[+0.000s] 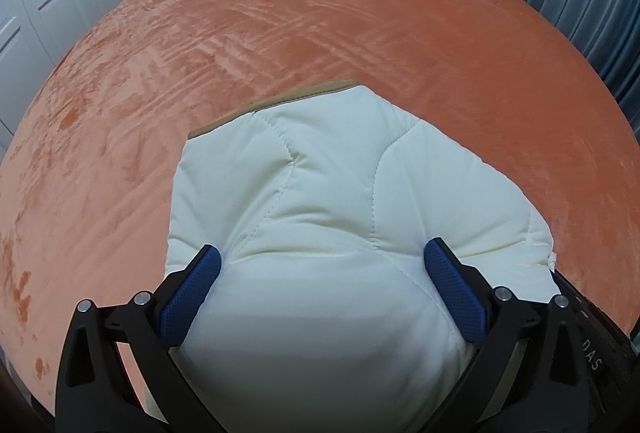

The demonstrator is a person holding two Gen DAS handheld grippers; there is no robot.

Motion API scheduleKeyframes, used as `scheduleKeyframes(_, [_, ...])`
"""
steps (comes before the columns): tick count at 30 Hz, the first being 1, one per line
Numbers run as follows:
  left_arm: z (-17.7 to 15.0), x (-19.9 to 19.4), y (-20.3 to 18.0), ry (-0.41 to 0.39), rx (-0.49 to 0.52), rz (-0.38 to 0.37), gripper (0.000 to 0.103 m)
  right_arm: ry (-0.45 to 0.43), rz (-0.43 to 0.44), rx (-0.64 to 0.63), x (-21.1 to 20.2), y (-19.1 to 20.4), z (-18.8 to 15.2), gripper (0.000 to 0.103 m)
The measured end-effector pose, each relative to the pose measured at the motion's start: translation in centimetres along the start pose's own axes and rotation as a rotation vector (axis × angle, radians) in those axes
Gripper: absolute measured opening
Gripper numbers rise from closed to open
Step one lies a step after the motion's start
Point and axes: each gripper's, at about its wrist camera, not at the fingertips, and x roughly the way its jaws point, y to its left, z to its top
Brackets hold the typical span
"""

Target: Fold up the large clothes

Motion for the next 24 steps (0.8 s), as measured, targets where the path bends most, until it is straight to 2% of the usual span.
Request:
scheduleKeyframes(11, [-0.2,0.2,-0.3,-0.035,0.013,0.035,0.098,-0.073,-0.012,-0.007,-0.2,0.0,-0.7,0.009])
scheduleKeyframes(15, [-0.1,-0.1,-0.2,-0.018,0.011,0.033,0.098,-0.063,-0.019,-0.020,-0.7,0.1,-0.5,0.010])
scheduleKeyframes(18, [0.2,-1.8,0.1,0.016,0.012,0.029,0.098,-0.066,-0.033,-0.024,-3.5,0.2,0.2,0.013])
scheduleKeyframes(21, [-0.6,-5.0,1.2,0.025,-0.018,-0.013,0.098,-0.114,0.049,0.002,-8.5,0.0,0.0,0.015])
scheduleKeyframes(24, [-2.4,-7.7,2.0,0.042,-0.041,-0.063,0.098,-0.135,0.098,-0.037,-12.2,0.4,-1.3,0.019])
